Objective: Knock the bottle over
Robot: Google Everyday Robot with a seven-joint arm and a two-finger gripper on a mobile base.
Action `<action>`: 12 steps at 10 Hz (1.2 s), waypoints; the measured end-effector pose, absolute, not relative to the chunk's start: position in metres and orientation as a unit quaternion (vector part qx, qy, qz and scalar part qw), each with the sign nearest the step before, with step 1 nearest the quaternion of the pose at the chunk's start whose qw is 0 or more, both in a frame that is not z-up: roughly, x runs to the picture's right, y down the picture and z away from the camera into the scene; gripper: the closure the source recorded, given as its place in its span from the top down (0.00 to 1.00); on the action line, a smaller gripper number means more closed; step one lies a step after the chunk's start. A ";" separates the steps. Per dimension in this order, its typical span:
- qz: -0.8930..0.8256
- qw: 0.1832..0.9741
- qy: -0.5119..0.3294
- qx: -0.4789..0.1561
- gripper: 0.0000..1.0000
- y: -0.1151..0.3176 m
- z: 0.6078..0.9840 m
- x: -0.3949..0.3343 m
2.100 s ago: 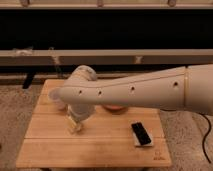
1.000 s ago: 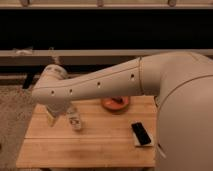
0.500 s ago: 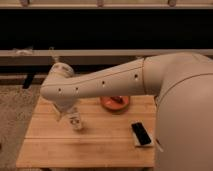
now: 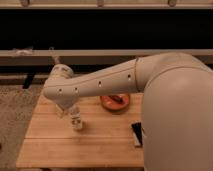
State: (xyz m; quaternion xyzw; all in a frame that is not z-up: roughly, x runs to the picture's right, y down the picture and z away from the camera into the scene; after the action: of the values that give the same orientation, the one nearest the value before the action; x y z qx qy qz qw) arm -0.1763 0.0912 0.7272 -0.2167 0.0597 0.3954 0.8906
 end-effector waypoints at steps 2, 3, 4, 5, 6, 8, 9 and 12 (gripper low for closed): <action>0.399 0.889 0.072 -0.212 0.80 0.089 0.737 -0.175; 0.401 0.888 0.080 -0.208 0.80 0.087 0.743 -0.171; 0.407 0.887 0.092 -0.199 0.80 0.083 0.752 -0.161; 0.411 0.886 0.103 -0.188 0.80 0.079 0.761 -0.152; 0.413 0.886 0.114 -0.179 0.80 0.073 0.770 -0.144; 0.422 0.881 0.134 -0.166 0.80 0.064 0.784 -0.112; 0.426 0.879 0.141 -0.161 0.80 0.061 0.790 -0.097; 0.442 0.869 0.167 -0.150 0.80 0.053 0.805 -0.043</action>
State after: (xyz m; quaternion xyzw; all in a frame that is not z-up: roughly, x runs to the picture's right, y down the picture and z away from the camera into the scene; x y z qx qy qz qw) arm -0.0427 0.0529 0.8053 -0.1496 0.1675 0.4415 0.8687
